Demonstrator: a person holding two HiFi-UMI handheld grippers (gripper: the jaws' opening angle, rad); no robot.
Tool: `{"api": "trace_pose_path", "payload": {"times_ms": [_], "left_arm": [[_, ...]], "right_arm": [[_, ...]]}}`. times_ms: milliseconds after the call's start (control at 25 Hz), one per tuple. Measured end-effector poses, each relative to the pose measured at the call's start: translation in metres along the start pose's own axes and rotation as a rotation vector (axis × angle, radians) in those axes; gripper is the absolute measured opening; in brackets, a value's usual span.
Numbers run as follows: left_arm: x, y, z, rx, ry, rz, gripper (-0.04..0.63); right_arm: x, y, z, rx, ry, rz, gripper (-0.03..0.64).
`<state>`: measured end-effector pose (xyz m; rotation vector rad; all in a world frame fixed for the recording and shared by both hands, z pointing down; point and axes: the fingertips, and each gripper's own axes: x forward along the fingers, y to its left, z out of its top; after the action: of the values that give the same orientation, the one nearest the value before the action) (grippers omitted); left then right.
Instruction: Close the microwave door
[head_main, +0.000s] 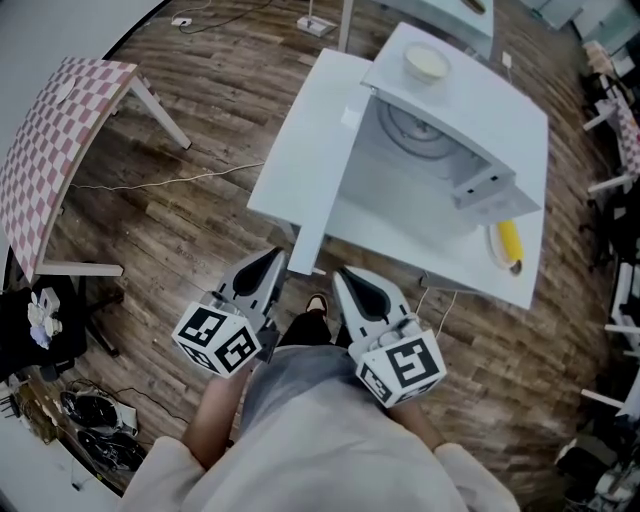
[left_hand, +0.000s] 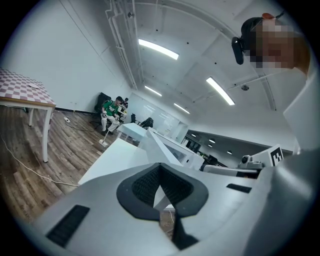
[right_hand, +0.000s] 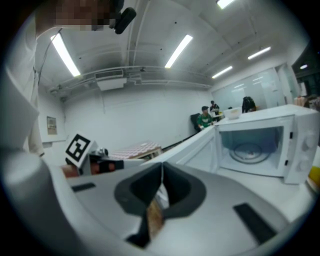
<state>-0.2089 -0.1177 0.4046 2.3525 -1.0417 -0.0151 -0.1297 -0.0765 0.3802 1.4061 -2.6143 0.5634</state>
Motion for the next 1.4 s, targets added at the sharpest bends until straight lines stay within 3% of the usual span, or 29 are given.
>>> {"api": "trace_pose_path", "payload": {"times_ms": [1400], "left_arm": [[0.047, -0.043, -0.028, 0.012, 0.112, -0.121, 0.014]], "right_arm": [[-0.028, -0.051, 0.002, 0.082, -0.046, -0.122, 0.023]]}}
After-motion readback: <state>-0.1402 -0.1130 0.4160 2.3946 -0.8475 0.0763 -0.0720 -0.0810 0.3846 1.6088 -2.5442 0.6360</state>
